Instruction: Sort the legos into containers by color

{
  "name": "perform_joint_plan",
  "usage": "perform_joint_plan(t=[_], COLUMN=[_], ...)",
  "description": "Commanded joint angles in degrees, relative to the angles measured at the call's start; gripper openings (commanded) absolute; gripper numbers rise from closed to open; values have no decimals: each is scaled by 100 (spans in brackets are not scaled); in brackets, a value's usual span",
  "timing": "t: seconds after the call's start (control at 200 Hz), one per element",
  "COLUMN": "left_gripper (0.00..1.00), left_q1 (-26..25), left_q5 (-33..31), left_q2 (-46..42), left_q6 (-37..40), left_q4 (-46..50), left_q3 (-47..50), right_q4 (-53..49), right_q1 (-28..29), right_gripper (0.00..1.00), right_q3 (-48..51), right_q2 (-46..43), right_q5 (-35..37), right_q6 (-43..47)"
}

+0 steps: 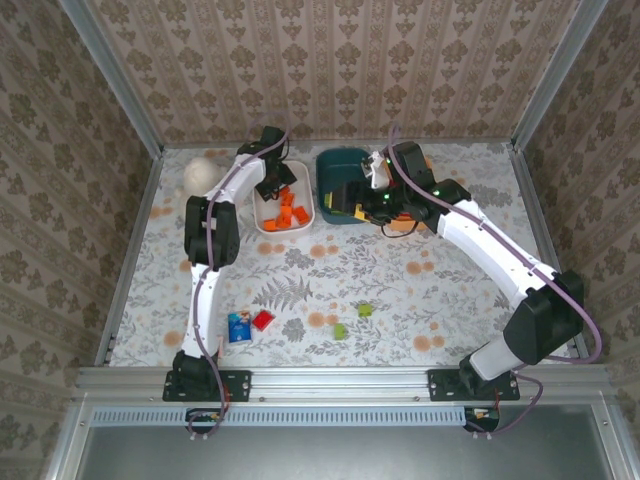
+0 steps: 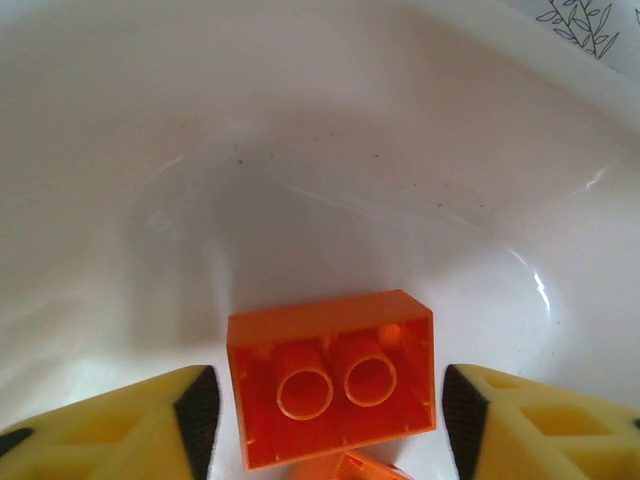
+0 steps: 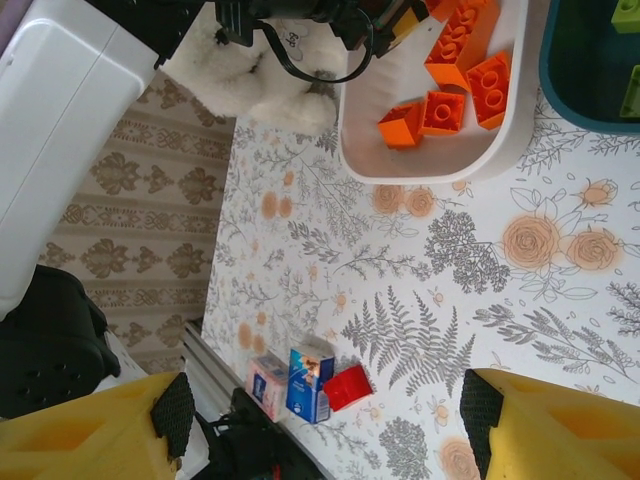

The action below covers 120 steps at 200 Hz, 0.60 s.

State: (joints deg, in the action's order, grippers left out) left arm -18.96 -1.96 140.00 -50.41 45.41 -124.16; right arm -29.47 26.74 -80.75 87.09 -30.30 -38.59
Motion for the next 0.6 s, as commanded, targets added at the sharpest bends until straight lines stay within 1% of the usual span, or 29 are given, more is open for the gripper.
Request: perform_joint_plan(t=[0.0,0.125,0.21,0.285,0.37,0.505,0.595], left_gripper=[69,71,71,71,71,72,72], left_q1=[48,50,50,89,176,318,351], left_q5=[129,169,132,82,77,-15,-182], left_q2=[-257,-708,-1295,-1956,-2901,-4525,-5653], left_q6=[13,34,33,24,-51,-172,-251], left_q4=[48,-37,-158,-199,-305,-365,-258], left_q3=[-193,-35,317,804,1697,3379,4418], right_q4=[-497,-557,-407,-408,-494,-523,-503], right_q1=[123,381,691,1097,1604,2423,2935], right_gripper=[74,74,74,74,74,74,78], right_q3=[-349,-326,-236,-222,-200,-14,70], right_q2=[102,146,153,245,447,843,1140], right_q5=[68,181,246,411,677,1158,1449], right_q6=[446,743,1016,1392,1820,2369,2537])
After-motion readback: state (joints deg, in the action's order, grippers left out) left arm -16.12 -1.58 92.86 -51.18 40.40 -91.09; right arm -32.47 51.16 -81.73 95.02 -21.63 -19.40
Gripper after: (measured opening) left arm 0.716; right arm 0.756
